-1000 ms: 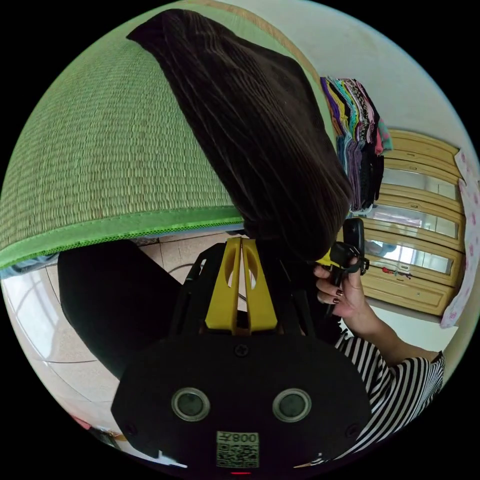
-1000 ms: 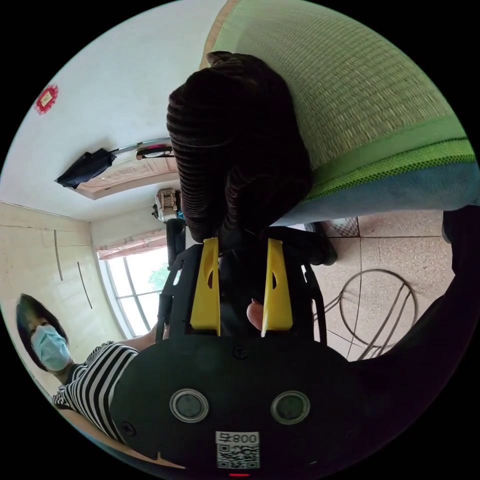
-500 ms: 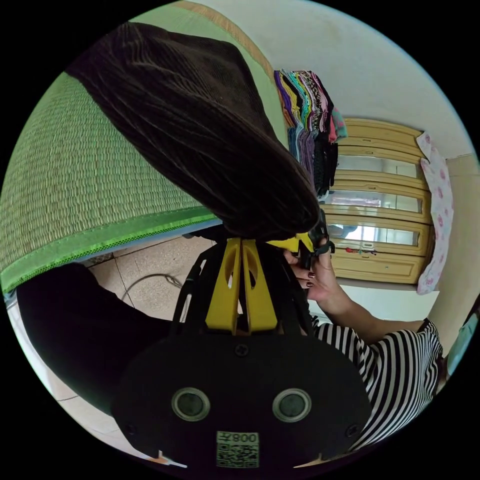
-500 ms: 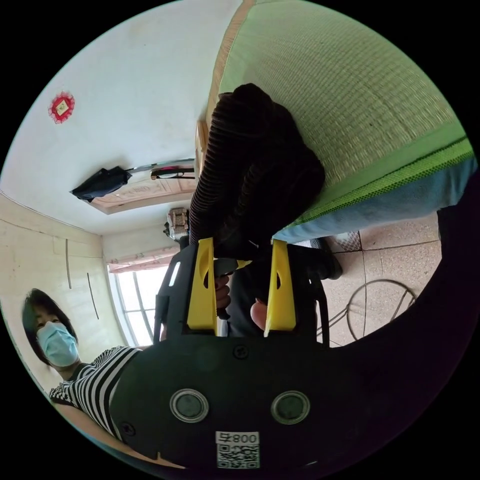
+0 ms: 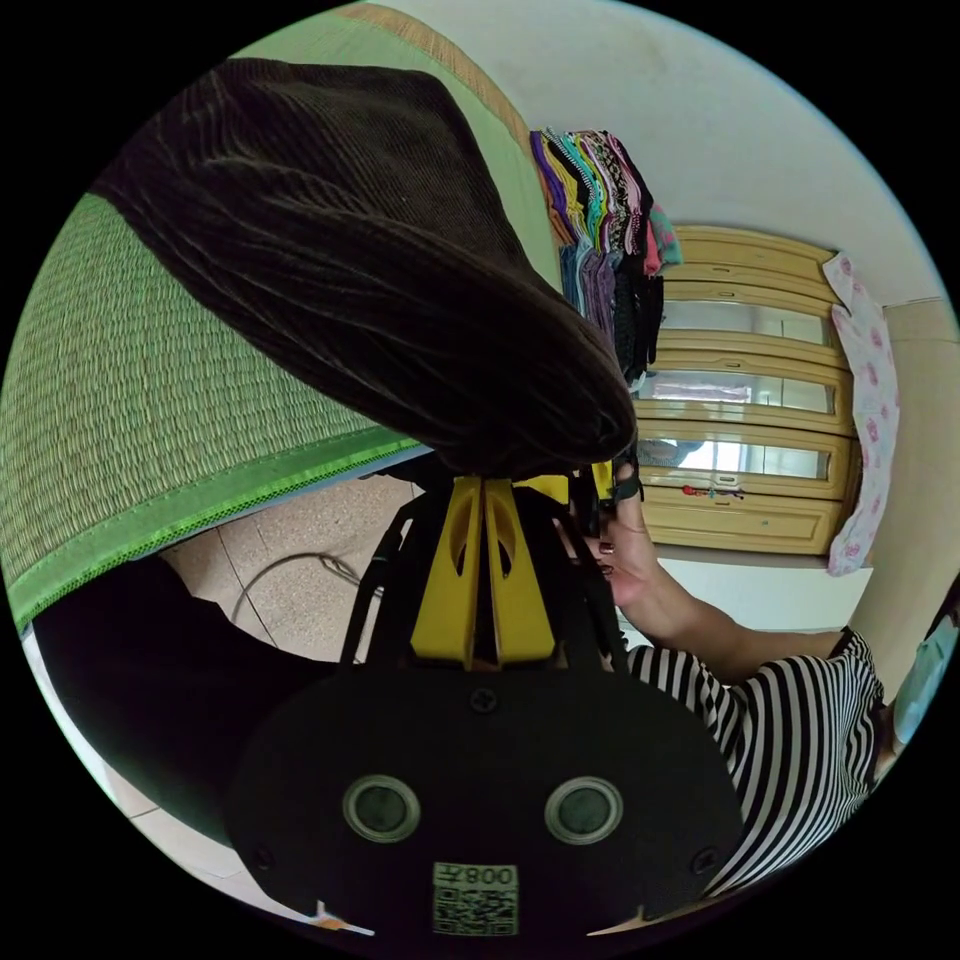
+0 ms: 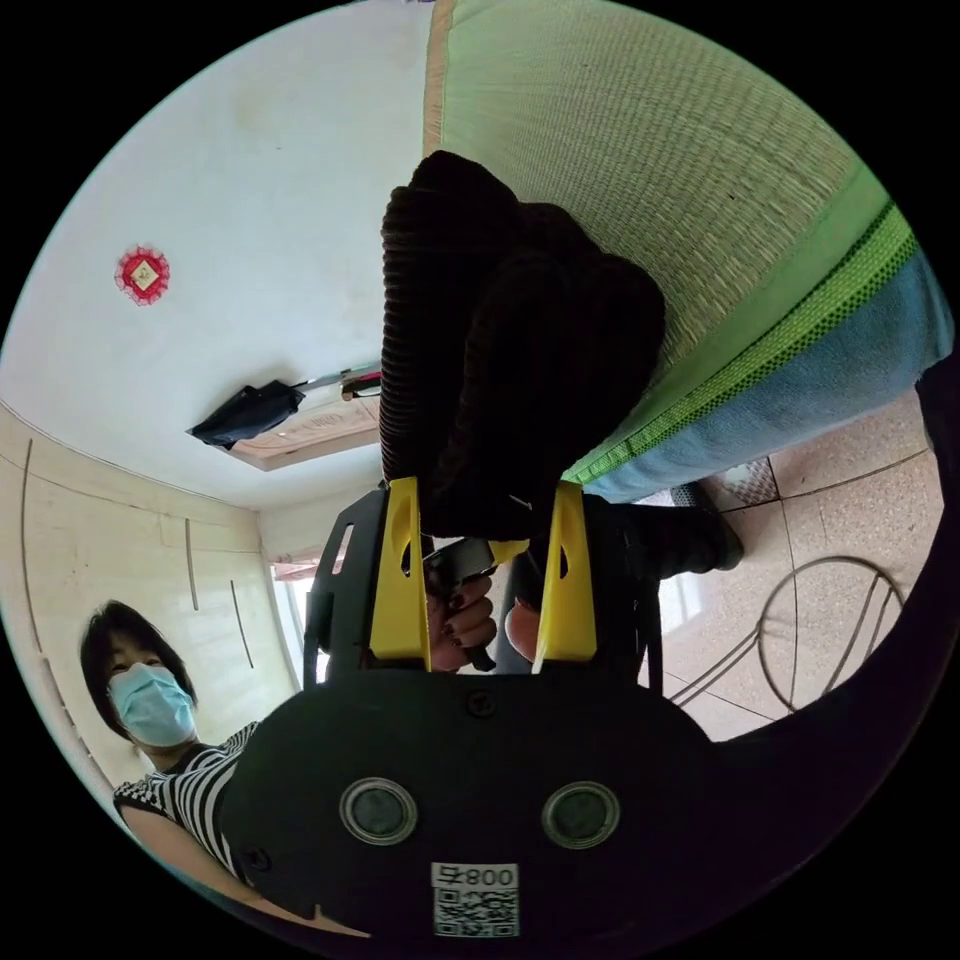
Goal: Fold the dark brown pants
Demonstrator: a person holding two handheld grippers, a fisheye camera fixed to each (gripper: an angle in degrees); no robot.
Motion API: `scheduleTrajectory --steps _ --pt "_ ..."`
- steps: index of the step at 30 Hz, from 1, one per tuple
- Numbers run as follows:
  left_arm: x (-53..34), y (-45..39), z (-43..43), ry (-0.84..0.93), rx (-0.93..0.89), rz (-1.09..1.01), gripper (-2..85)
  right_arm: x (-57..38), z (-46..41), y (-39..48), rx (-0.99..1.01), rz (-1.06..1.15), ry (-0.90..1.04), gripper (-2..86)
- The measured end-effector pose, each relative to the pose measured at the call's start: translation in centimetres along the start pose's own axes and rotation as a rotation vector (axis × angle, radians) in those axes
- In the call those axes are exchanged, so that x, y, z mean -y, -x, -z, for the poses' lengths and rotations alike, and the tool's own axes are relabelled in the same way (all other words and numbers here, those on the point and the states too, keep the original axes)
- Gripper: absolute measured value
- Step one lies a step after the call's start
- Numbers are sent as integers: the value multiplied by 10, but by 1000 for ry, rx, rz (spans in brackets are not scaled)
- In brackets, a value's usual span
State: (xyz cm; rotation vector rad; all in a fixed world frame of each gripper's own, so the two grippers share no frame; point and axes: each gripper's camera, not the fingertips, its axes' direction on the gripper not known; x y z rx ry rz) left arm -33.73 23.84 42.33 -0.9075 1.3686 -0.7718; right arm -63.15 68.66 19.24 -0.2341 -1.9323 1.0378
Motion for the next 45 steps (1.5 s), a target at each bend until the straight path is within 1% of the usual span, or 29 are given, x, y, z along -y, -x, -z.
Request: scheduleTrajectory --steps 3,6,8,11,13,16,22,28,33,37,42,45 --pt "-4 6 8 0 -8 1 0 -2 -4 -3 7 11 9 139" --pt "-15 16 24 -73 -64 21 1 -5 -8 -2 -18 28 17 118" --pt "-26 21 46 -223 -127 29 0 -7 -10 -5 -15 23 17 111" --pt "-30 23 70 -381 -157 15 0 -10 -14 -13 10 8 11 111" --pt "-23 22 76 -381 -124 -7 0 -13 -17 -18 30 1 3 117" --pt "-13 24 75 -309 -68 -15 0 -17 -22 -26 64 -11 -16 133" --pt "-17 41 81 -306 -102 32 1 -18 -30 -38 136 11 -23 180" --pt "-26 50 88 -270 -87 45 0 -8 -44 -37 102 6 -16 207" --pt "-30 60 96 -286 -111 65 0 12 -64 -39 7 -34 0 185" --pt "-31 64 111 -300 -129 52 3 21 -68 -50 8 -77 12 143" --pt "-38 79 145 -424 -91 118 20 38 -70 -37 -51 -43 62 115" --pt "-37 96 162 -485 -118 194 62 47 -64 -32 -54 -48 73 109"
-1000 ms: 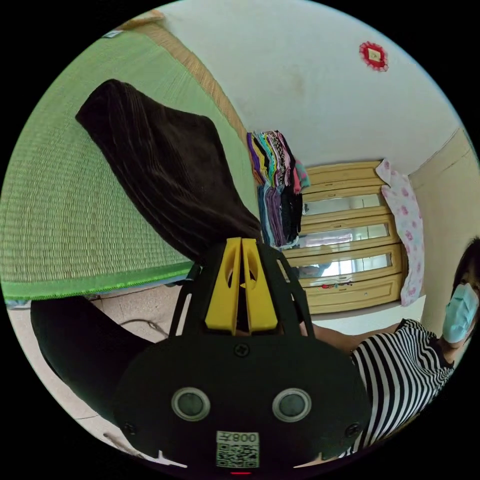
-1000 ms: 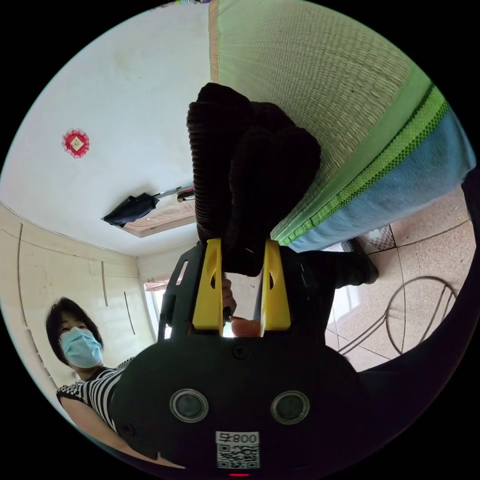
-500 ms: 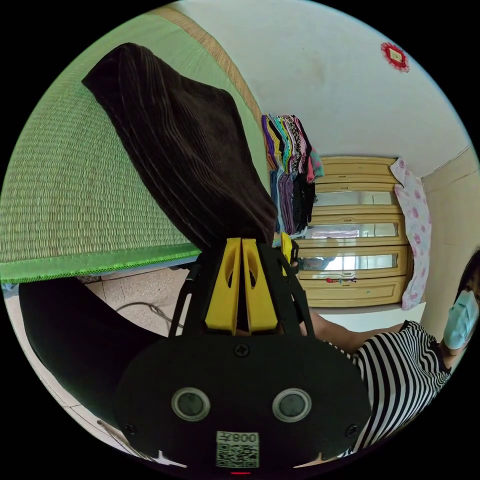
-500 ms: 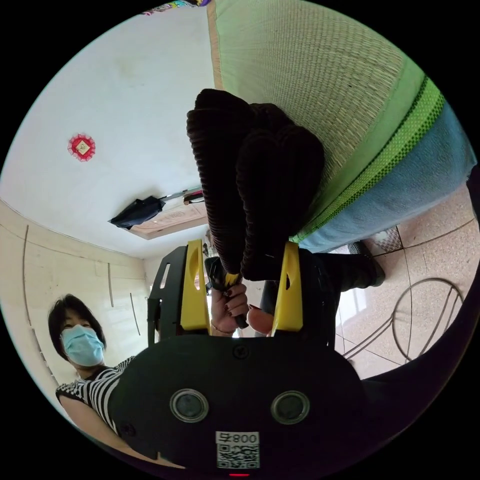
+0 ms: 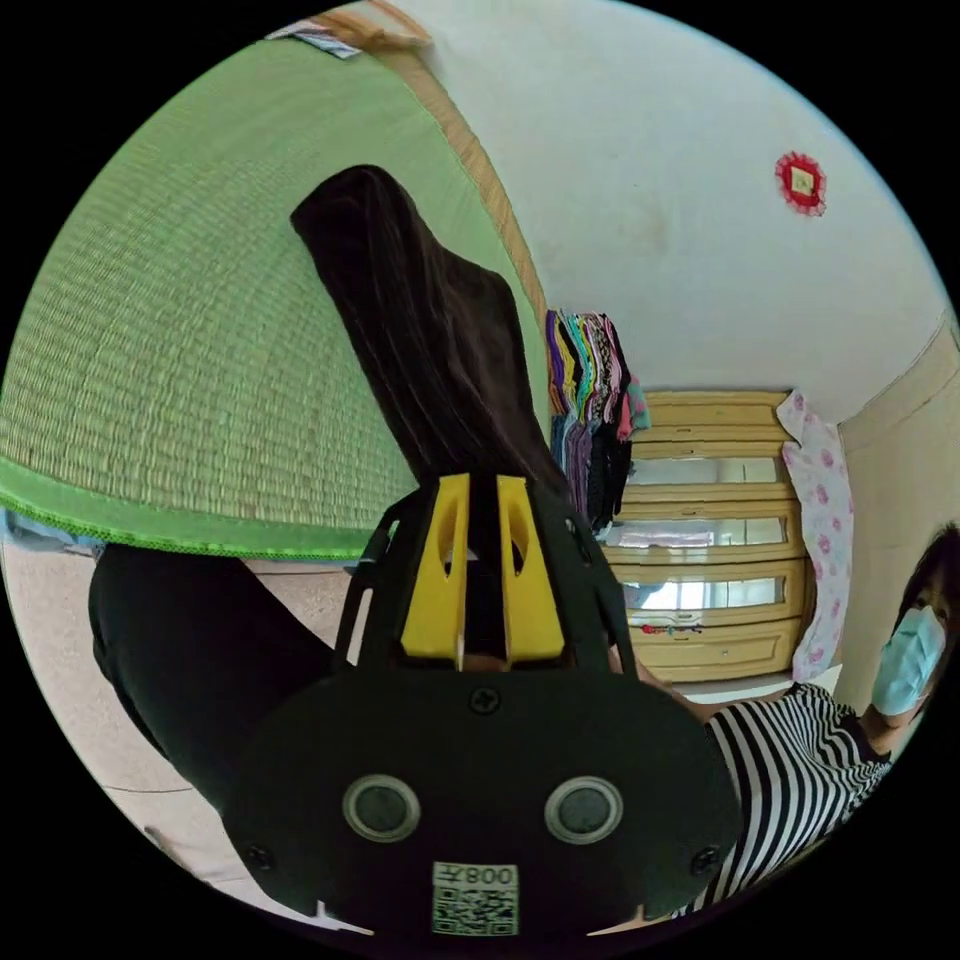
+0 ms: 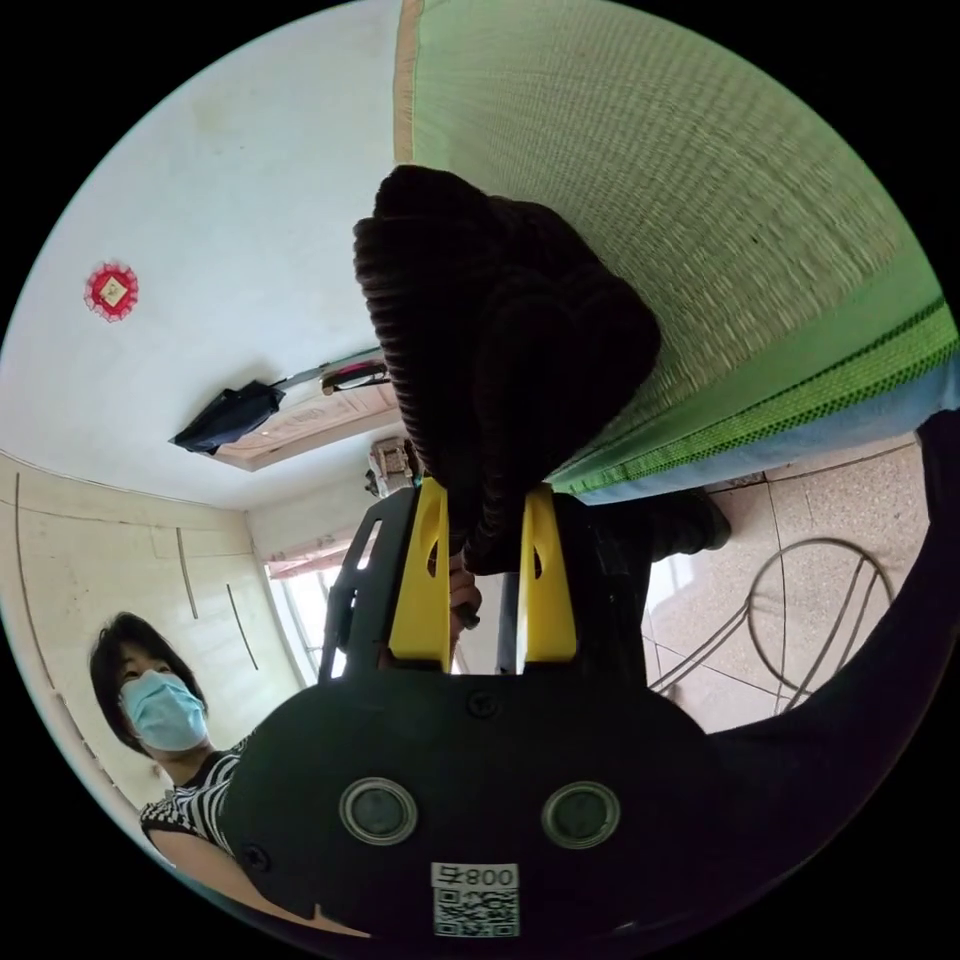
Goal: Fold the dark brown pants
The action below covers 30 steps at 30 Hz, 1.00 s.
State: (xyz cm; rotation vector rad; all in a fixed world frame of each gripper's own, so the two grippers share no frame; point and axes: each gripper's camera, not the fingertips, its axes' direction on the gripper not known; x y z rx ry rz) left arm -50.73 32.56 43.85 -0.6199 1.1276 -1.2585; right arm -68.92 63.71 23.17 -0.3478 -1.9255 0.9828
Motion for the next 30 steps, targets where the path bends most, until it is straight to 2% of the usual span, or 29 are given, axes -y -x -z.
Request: scheduleTrajectory --steps 5,13,24,30 --pt "18 26 3 -50 -108 156 137 11 18 8 4 -8 18 105" --pt "28 37 7 -182 -299 263 161 31 28 6 4 -18 43 102" --pt "40 5 -5 -95 -210 297 177 72 52 -6 38 -19 66 99" --pt "29 -8 -31 -120 -323 376 182 96 71 -11 22 -14 85 99"
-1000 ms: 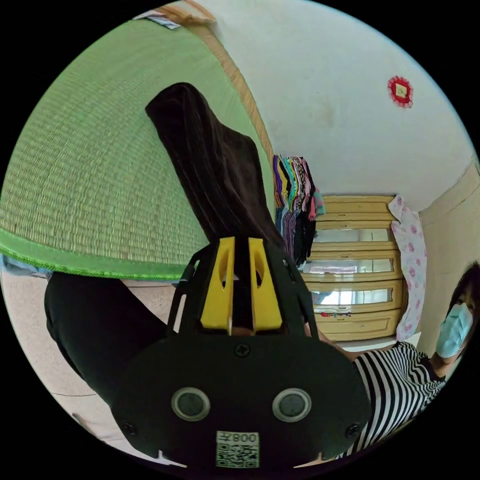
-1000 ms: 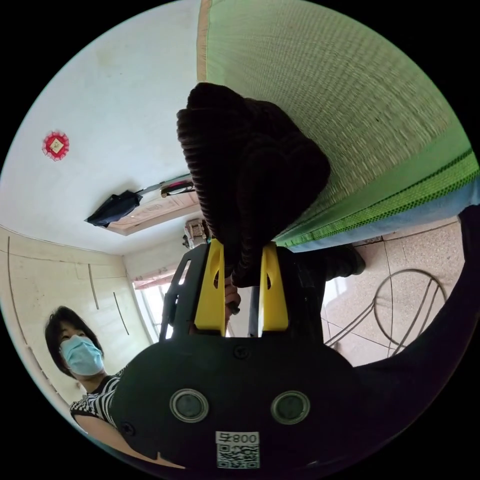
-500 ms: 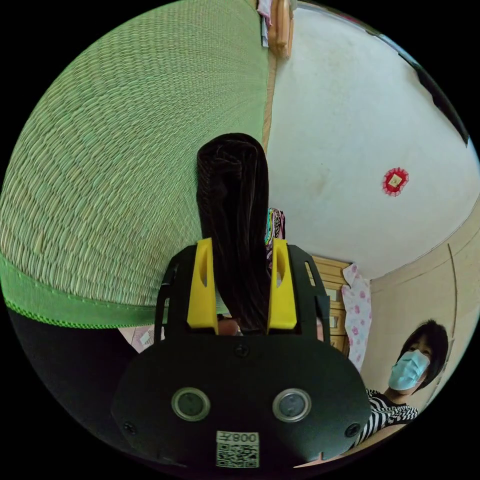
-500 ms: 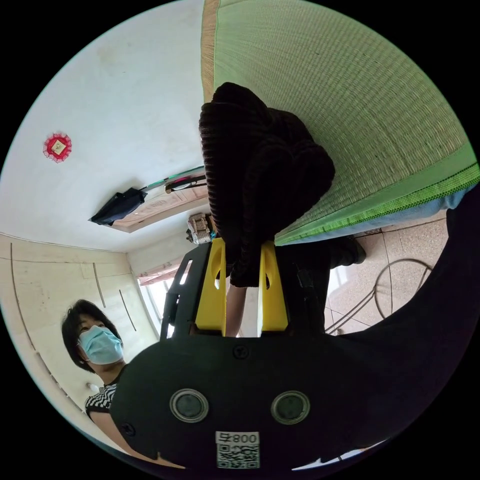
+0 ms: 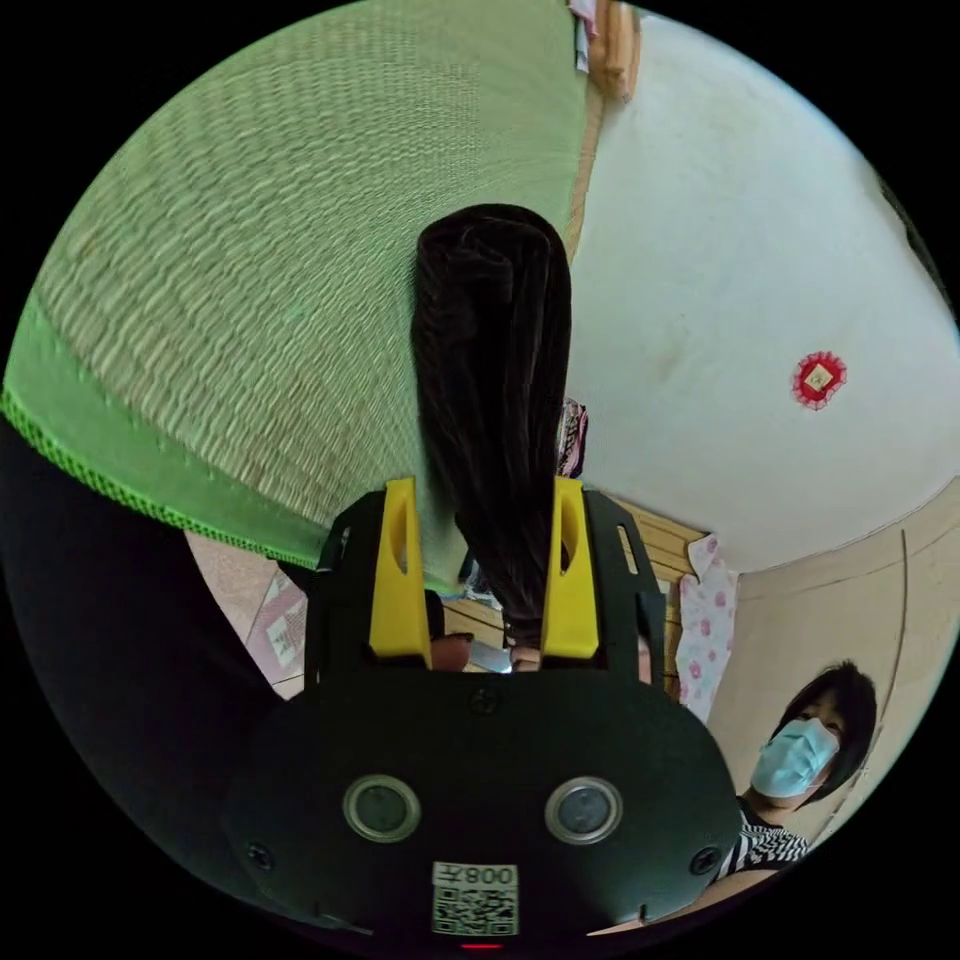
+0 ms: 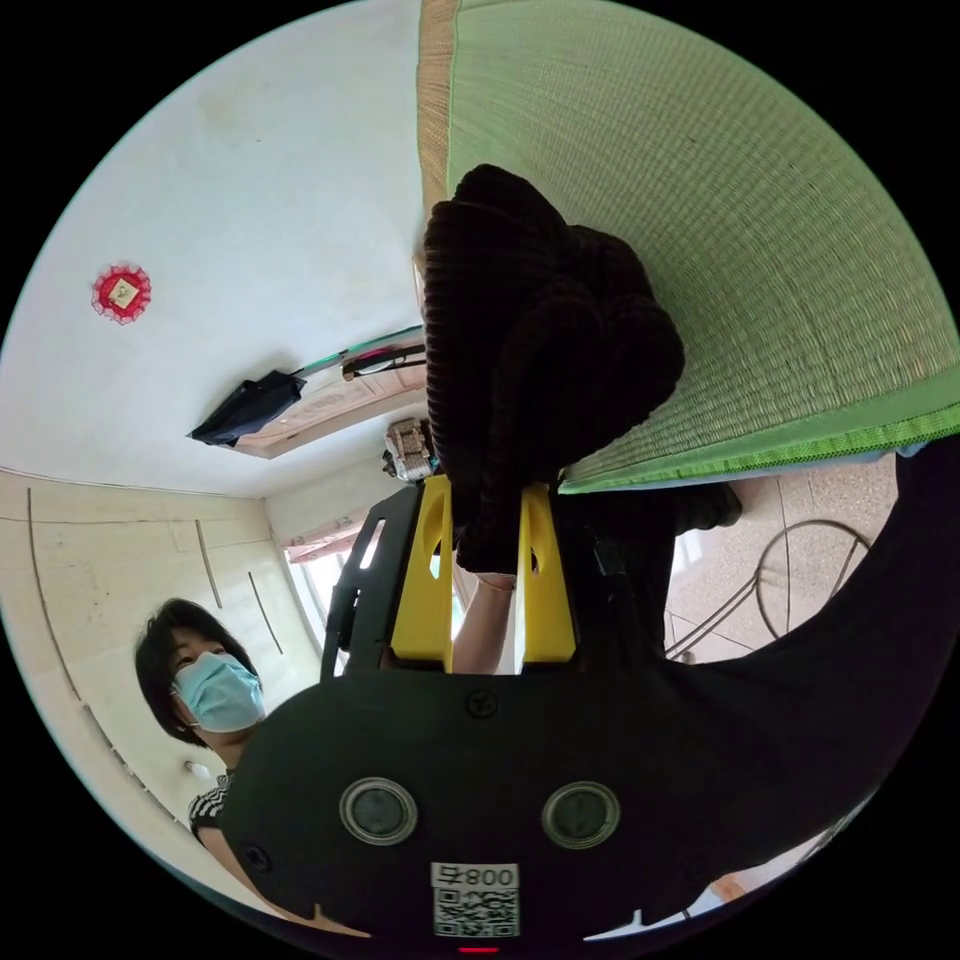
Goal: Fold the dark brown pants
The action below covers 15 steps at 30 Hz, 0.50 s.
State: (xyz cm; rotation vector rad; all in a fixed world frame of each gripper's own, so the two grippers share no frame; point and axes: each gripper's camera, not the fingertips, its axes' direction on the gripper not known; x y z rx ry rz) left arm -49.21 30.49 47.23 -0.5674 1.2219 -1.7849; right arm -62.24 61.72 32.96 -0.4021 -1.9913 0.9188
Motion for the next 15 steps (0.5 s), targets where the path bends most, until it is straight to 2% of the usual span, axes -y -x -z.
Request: scheduleTrajectory --steps 7,15 --pt "5 -24 -43 -15 -29 -7 181 19 25 -14 -20 6 10 100" --pt "-14 -46 -95 -2 17 -26 95 34 71 -62 -19 -12 3 100"
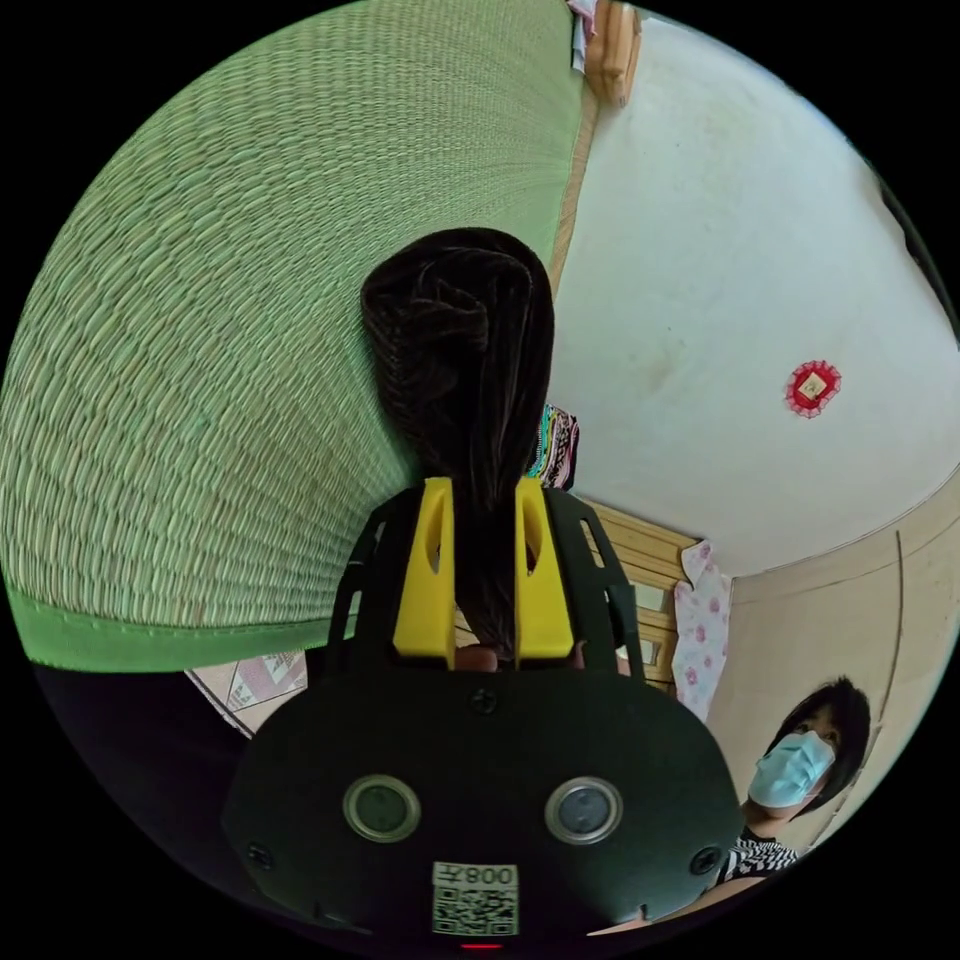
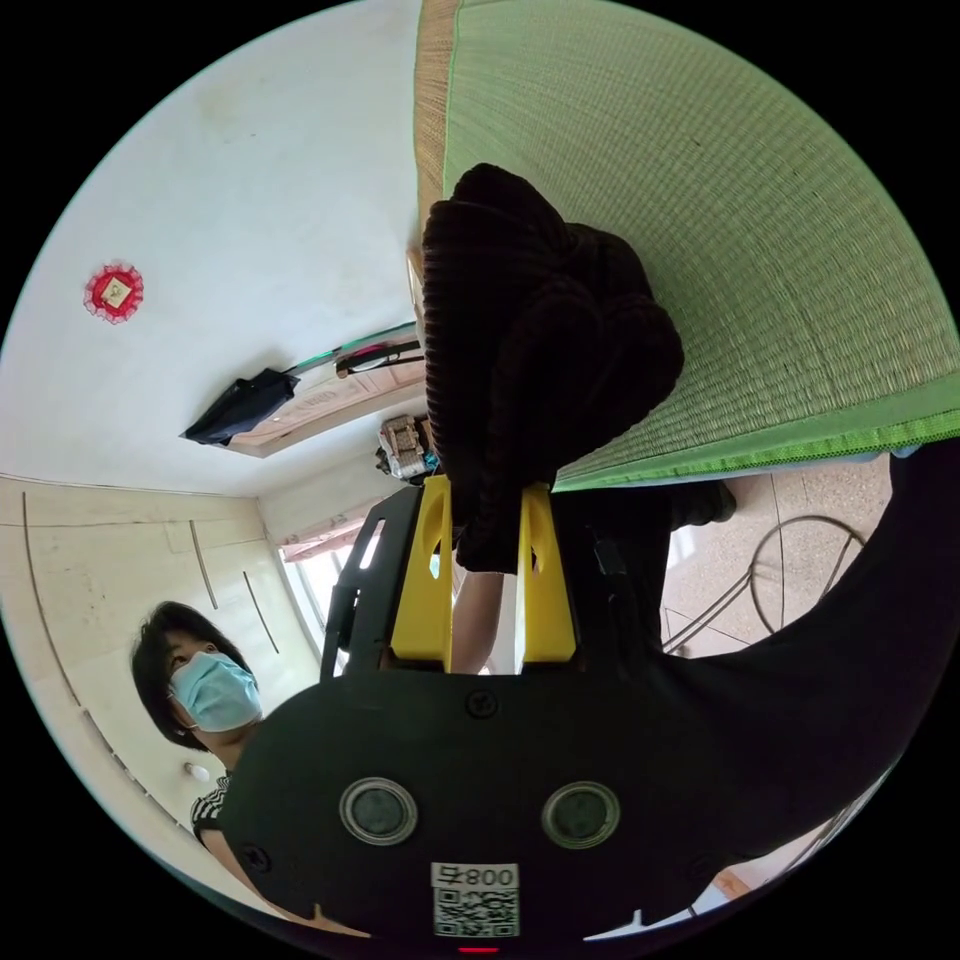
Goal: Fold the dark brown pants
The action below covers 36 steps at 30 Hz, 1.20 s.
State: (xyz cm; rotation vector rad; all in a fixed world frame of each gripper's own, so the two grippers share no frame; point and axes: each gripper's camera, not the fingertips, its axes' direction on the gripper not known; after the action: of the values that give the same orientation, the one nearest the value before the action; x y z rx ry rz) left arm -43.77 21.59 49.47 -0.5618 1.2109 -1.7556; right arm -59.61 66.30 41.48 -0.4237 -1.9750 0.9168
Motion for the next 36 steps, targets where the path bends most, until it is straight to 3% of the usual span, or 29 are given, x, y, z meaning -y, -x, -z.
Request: scheduleTrajectory --steps 12,22,30,36 --pt "-54 -78 -113 49 101 -139 78 4 106 -76 96 10 -40 99" --pt "-92 -186 -281 153 161 -357 74 19 237 -108 229 113 -120 95" --pt "-129 -278 -493 344 175 -544 73 22 444 -112 271 288 -338 93" --pt "-177 -347 -689 516 52 -690 74 -4 635 -96 210 464 -590 92"
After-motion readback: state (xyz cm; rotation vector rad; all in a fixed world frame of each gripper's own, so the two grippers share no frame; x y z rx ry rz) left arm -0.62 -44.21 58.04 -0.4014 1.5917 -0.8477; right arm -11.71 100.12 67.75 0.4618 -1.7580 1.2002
